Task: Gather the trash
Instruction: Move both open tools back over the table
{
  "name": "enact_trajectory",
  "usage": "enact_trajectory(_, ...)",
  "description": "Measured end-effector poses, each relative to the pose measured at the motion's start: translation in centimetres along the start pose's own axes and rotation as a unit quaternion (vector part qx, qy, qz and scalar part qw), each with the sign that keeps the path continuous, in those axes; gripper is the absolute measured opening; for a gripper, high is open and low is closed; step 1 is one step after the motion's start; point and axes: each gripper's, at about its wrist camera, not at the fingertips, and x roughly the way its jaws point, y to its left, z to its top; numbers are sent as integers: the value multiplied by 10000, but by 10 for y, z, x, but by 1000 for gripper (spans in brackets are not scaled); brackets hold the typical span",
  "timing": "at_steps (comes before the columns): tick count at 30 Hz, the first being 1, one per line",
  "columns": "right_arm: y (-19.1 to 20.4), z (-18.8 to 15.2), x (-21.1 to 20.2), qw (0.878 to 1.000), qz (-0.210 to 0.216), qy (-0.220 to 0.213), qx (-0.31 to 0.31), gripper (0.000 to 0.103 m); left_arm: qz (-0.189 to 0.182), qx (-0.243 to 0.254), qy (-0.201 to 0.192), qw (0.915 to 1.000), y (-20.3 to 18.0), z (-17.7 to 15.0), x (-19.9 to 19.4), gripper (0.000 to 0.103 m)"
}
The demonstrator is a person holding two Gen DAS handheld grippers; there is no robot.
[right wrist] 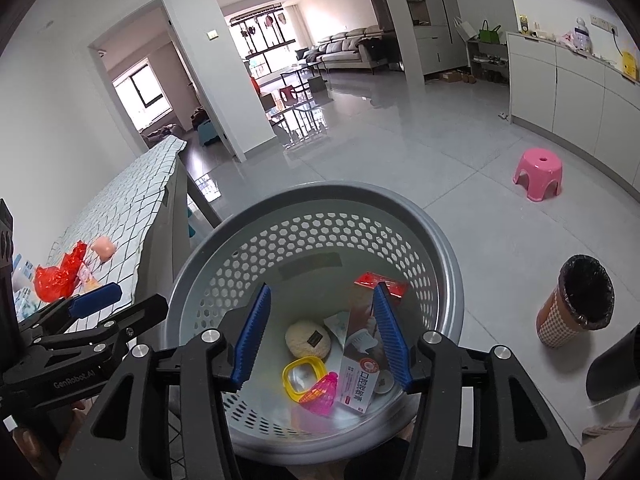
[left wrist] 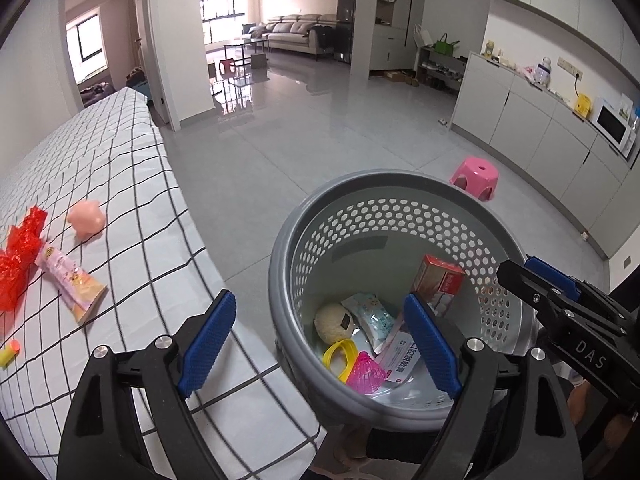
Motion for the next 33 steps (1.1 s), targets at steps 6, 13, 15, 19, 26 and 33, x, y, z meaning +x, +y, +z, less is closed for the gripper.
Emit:
enact_trajectory(6, 16, -4, -8, 9999, 86, -53, -127, 57, 48, -139, -105, 9998, 11, -8, -14, 86)
enact_trajectory(13, 45, -5, -9, 9988, 334, -81, -348, 59, 250, -381, -217, 9987, 34, -18, -33, 86)
enact_trajectory(15, 57, -6, -7, 9979, 466, -66, -451, 60, 356, -500, -280, 9977, 45, -22, -41, 86)
enact_trajectory(19, 80, -7, 0, 9955, 692, 4, -643, 60, 541, -728, -339, 9953, 65, -30, -52, 88)
enact_trajectory(26, 120, -10, 16, 9891, 1070, 200, -990, 61, 954, -1193, -333, 9877, 110, -48, -67, 88)
enact_trajectory(33, 165, -12, 28, 9799, 1391, 370, -1382, 61, 1403, -1598, -346, 9765, 158, -65, -86, 88)
